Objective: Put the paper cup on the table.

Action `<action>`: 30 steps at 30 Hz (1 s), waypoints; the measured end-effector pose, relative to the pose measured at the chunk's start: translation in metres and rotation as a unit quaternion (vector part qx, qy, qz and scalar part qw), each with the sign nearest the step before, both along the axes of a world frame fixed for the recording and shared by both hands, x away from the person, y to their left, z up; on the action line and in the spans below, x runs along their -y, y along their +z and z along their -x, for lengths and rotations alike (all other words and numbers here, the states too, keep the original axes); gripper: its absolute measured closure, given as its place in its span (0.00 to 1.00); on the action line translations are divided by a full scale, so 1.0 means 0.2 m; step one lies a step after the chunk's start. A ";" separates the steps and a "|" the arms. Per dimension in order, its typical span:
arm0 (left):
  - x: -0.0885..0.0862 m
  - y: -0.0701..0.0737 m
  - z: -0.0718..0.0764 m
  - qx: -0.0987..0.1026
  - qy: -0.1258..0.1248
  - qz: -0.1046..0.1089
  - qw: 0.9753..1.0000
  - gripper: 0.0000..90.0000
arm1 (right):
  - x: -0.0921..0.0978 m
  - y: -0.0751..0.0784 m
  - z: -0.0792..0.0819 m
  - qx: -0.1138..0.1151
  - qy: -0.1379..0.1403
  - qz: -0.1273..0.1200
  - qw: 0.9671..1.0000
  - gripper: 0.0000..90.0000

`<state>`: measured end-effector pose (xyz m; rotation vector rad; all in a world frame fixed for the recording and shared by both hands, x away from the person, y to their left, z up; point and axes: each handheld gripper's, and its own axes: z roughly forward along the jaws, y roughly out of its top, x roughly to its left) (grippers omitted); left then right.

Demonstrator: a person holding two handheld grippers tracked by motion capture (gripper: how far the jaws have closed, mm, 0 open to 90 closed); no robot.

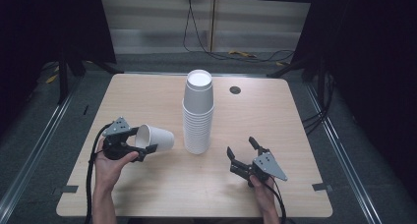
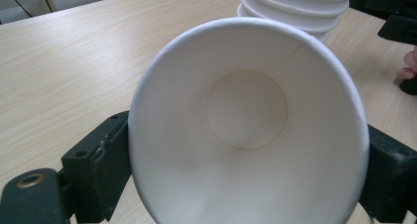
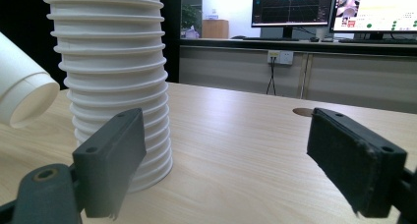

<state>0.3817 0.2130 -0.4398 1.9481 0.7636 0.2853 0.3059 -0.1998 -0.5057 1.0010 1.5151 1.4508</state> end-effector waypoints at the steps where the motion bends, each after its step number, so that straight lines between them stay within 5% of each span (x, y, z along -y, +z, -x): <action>1: 0.00 0.00 -0.01 0.000 -0.001 -0.008 1.000 0.11 | 0.00 0.00 0.00 -0.001 -0.002 -0.003 1.000 0.16; 17: -0.02 0.13 -0.17 -0.039 0.020 -0.083 0.996 0.11 | 0.01 0.00 0.00 0.003 0.000 -0.007 1.000 0.17; 25: 0.01 0.16 -0.27 -0.063 0.015 -0.158 0.985 0.11 | 0.00 0.00 0.00 0.003 0.000 -0.007 1.000 0.17; 30: 0.03 0.16 -0.36 -0.091 0.020 -0.183 0.979 0.11 | 0.00 0.00 0.00 0.003 0.000 -0.007 1.000 0.18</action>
